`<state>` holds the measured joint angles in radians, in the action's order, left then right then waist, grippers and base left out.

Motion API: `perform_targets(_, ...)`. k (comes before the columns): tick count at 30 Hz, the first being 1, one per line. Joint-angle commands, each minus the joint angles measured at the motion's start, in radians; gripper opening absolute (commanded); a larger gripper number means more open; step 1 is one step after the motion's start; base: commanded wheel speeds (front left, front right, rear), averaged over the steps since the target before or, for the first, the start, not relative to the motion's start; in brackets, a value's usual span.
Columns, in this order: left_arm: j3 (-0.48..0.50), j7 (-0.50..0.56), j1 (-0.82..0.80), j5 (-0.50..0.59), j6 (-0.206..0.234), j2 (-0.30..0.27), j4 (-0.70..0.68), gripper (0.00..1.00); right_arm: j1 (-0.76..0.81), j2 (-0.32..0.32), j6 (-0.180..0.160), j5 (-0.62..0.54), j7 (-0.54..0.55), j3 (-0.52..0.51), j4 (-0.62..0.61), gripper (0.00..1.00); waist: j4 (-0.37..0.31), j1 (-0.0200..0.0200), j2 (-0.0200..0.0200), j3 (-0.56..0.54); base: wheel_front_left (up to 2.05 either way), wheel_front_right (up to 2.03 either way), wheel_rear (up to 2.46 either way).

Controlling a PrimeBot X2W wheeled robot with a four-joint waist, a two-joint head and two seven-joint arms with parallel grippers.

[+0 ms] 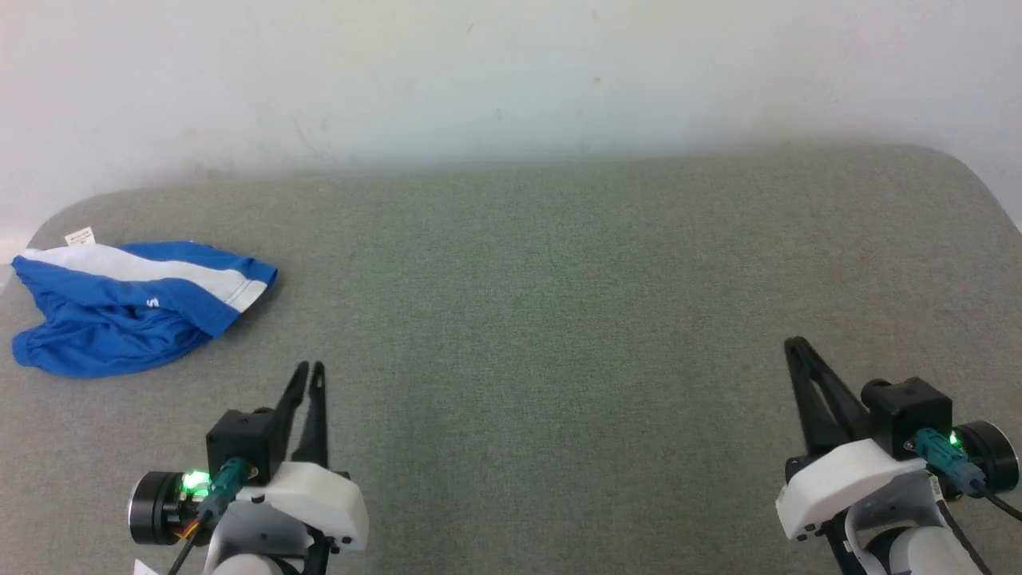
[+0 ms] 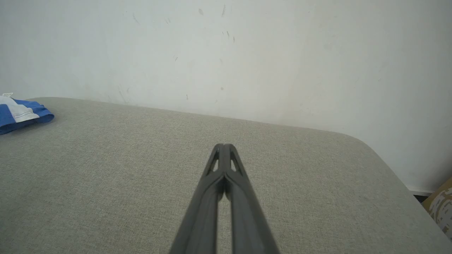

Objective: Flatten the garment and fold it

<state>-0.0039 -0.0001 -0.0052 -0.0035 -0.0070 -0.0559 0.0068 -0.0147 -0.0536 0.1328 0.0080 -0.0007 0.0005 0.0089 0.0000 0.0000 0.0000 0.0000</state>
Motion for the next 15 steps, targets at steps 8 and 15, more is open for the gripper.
perform_targets(8, -0.008, -0.017, -0.001, -0.009, 0.001, 0.0, 0.012, 1.0, 0.008, 0.0, 0.0, 0.024, -0.017, -0.002, 0.007, 1.0, 0.0, 0.0, 0.0, 0.0, 0.0, 0.0, 0.0)
perform_targets(15, -0.014, -0.032, -0.002, -0.016, 0.003, 0.001, 0.02, 1.0, 0.014, 0.0, 0.0, 0.043, -0.032, -0.006, 0.014, 1.0, 0.003, 0.0, 0.0, 0.0, 0.0, 0.0, 0.0)
